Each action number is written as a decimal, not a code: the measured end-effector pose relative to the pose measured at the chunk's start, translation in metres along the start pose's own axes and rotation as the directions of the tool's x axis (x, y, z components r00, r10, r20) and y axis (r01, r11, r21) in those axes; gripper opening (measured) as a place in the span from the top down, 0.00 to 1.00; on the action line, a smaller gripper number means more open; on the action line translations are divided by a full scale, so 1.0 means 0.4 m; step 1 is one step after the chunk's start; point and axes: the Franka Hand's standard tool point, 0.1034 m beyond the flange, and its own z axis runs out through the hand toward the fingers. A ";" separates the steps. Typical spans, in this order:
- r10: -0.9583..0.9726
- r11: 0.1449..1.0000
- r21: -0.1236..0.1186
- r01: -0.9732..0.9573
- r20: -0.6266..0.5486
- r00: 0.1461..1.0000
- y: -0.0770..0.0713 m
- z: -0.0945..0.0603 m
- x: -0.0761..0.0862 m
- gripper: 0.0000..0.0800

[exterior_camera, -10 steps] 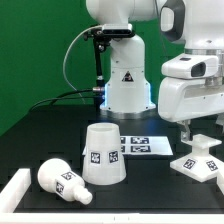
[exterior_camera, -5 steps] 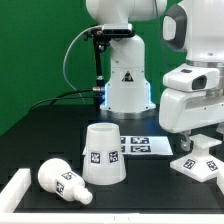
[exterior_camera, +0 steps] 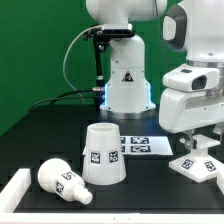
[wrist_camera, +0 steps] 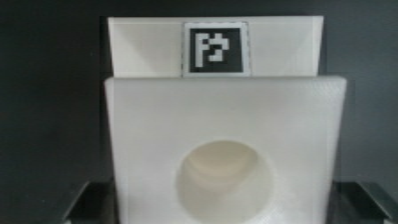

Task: Assemble lamp

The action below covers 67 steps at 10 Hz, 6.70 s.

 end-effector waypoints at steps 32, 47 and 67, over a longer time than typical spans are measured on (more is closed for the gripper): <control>0.534 0.845 0.049 -0.532 -0.049 0.844 0.293 -0.010 0.319 0.34; 0.332 0.943 0.022 -0.332 -0.110 0.937 0.472 -0.211 0.111 0.13; 0.417 0.909 0.031 -0.416 -0.098 0.904 0.615 -0.223 0.059 0.13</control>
Offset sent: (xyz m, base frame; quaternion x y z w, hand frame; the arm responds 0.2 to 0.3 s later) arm 0.0150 -0.0284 0.0095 -0.0056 -0.0627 0.1850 0.9807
